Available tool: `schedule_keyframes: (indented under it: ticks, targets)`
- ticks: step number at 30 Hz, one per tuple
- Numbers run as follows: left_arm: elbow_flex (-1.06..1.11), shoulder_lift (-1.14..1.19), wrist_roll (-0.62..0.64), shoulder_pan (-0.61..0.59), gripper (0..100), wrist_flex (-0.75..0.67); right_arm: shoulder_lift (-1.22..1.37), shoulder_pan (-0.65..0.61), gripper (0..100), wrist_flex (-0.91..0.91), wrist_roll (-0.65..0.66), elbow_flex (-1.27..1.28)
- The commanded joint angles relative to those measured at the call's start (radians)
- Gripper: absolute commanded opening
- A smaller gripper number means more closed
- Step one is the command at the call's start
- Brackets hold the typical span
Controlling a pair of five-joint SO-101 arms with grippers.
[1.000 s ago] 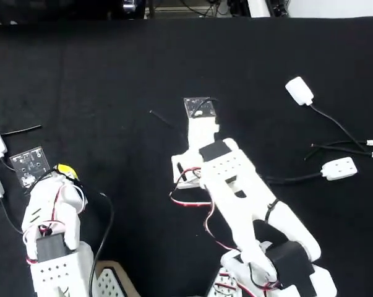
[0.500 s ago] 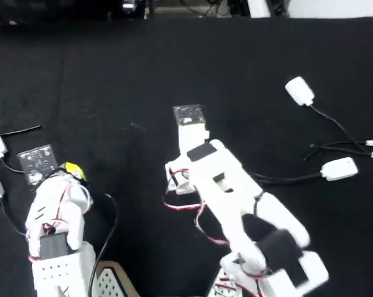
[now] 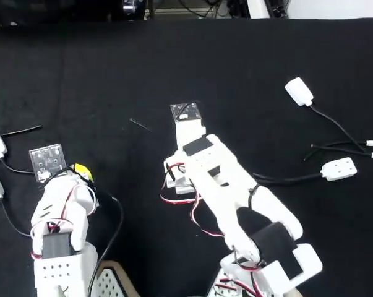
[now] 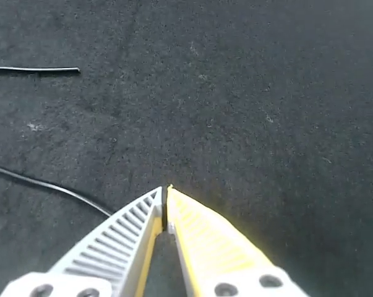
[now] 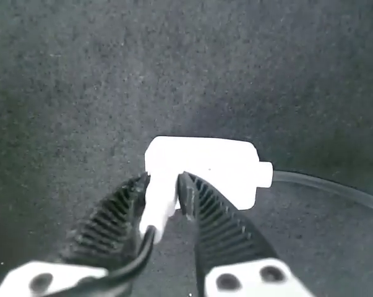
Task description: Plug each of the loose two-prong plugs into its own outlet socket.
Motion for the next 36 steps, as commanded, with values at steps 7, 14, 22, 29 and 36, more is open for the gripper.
schedule_keyframes:
  ticks: [7,14,22,29,36]
  targets:
    - [0.016,-0.006,-0.006,0.002,3,0.0,0.113,-0.04,1.6,0.104,0.229,-0.081]
    - [0.016,-0.008,-0.006,-0.042,3,0.0,0.113,-0.04,21.6,0.232,0.361,-0.202]
    - [0.016,-0.008,-0.006,-0.041,3,0.0,0.113,-0.04,30.8,0.298,0.373,-0.243]
    - [0.016,-0.008,-0.006,-0.042,3,0.0,0.111,-0.041,30.8,0.305,0.485,-0.323]
    - [0.016,-0.008,-0.006,-0.045,3,0.0,0.077,-0.049,30.8,0.367,0.901,-0.38]
